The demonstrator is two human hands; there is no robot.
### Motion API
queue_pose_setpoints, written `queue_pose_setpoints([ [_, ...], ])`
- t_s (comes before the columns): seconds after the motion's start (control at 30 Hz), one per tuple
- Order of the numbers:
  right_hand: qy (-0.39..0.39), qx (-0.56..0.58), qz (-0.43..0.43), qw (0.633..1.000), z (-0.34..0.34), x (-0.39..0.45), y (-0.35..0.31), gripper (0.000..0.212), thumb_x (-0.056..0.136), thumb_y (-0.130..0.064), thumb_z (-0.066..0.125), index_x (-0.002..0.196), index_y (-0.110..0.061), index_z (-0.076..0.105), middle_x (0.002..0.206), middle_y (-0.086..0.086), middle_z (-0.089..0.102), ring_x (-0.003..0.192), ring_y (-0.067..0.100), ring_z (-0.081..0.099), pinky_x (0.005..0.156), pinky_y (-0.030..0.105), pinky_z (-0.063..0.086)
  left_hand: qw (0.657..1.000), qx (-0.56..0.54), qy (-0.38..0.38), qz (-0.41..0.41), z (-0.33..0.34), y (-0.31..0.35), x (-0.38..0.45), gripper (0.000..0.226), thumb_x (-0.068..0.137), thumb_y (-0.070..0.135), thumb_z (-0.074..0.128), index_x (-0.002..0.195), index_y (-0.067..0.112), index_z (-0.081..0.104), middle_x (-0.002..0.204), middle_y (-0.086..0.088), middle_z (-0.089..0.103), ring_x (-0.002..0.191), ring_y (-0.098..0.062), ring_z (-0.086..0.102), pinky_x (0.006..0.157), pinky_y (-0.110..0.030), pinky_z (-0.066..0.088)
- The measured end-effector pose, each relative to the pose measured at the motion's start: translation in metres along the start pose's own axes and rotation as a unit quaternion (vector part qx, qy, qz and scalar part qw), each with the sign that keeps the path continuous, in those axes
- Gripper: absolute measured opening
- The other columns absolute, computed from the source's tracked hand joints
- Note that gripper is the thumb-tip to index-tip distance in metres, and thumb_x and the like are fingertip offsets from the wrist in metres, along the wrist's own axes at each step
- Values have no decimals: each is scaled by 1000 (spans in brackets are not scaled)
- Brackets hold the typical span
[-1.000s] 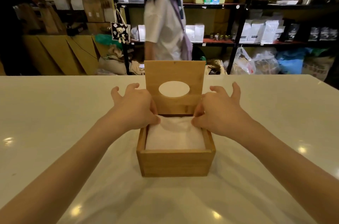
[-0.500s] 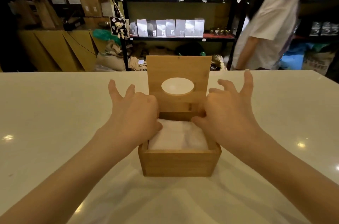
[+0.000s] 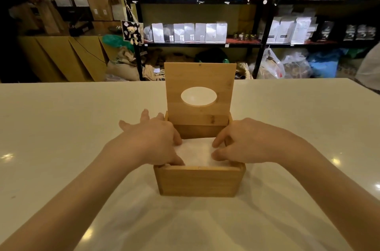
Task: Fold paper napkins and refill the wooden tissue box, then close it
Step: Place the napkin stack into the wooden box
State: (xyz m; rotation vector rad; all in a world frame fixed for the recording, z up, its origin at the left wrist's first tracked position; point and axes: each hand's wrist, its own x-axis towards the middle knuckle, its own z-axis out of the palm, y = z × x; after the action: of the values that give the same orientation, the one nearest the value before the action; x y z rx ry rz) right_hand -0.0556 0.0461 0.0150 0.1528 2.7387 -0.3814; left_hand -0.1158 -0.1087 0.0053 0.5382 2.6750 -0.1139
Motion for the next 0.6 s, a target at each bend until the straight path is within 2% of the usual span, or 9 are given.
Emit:
queue_pose_setpoints([
  [0.1, 14, -38, 20, 999, 0, 2, -4, 33, 77, -44, 62, 105, -28, 67, 100, -5, 61, 98, 20, 53, 101, 53, 37, 1000, 10, 11, -11, 2, 3, -1, 53, 76, 47, 65, 127, 44, 47, 156, 0, 12, 143, -35, -8, 105, -73, 4],
  [0.27, 16, -83, 41, 996, 2, 7, -7, 35, 75, -37, 65, 108, -26, 64, 105, -4, 61, 100, 22, 53, 104, 61, 28, 999, 18, 23, -20, 3, 6, -3, 49, 81, 36, 64, 126, 42, 48, 151, -1, 24, 143, -35, -5, 104, -75, 2],
  [0.43, 30, -61, 22, 997, -1, 1, -8, 41, 74, -47, 66, 108, -25, 66, 105, -5, 63, 101, 19, 52, 104, 59, 28, 999, 19, 25, -7, 0, 4, -8, 53, 76, 56, 59, 125, 41, 49, 146, 3, 36, 143, -31, 7, 107, -70, 5],
  [0.47, 38, -45, 11, 998, -3, -2, -8, 42, 74, -50, 65, 107, -25, 67, 103, -6, 63, 99, 18, 51, 102, 56, 31, 999, 16, 33, -2, -1, 3, -11, 54, 76, 59, 56, 126, 40, 49, 143, 4, 40, 142, -28, 15, 109, -66, 10],
  [0.53, 57, -8, -14, 998, -8, -11, -5, 43, 76, -53, 61, 109, -27, 66, 99, -10, 60, 97, 15, 50, 101, 51, 36, 998, -2, 65, 13, -3, 1, -20, 54, 78, 61, 51, 126, 38, 49, 134, 7, 50, 129, -20, 37, 108, -53, 30],
  [0.6, 83, 21, -37, 996, -15, -21, -3, 41, 78, -53, 58, 111, -30, 65, 108, -10, 62, 99, 14, 52, 101, 47, 38, 992, -36, 115, 26, -8, 0, -32, 51, 79, 61, 49, 122, 34, 53, 125, 8, 57, 113, -15, 51, 95, -38, 45],
])
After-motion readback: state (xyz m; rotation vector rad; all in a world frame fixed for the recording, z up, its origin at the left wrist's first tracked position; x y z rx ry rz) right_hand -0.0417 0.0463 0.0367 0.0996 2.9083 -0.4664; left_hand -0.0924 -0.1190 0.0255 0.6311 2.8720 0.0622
